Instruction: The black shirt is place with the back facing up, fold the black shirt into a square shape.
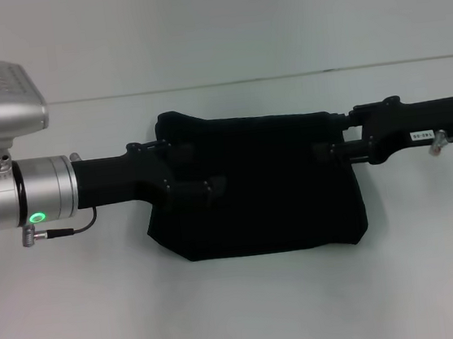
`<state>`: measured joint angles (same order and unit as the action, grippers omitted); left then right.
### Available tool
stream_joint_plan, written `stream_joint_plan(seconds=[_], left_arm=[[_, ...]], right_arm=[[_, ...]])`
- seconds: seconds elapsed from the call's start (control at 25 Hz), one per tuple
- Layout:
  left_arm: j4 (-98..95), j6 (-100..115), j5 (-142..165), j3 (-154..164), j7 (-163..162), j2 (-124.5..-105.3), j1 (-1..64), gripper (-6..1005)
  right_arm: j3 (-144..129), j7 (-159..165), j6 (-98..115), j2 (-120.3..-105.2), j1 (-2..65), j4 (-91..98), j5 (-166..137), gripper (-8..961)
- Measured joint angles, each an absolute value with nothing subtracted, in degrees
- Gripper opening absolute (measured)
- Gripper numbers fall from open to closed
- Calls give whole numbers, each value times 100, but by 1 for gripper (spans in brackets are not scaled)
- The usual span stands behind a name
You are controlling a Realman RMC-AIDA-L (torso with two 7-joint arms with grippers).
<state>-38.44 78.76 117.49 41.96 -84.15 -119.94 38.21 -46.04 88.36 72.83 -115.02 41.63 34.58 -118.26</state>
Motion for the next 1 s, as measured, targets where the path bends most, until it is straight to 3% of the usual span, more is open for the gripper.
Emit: stream_joint_plan(seconds=[1.0], left_arm=[[-3878, 7402, 11859, 4222, -8534, -12052, 3768, 892]], right_arm=[[-4948, 9009, 6611, -11651, 4298, 3482, -11909, 701]])
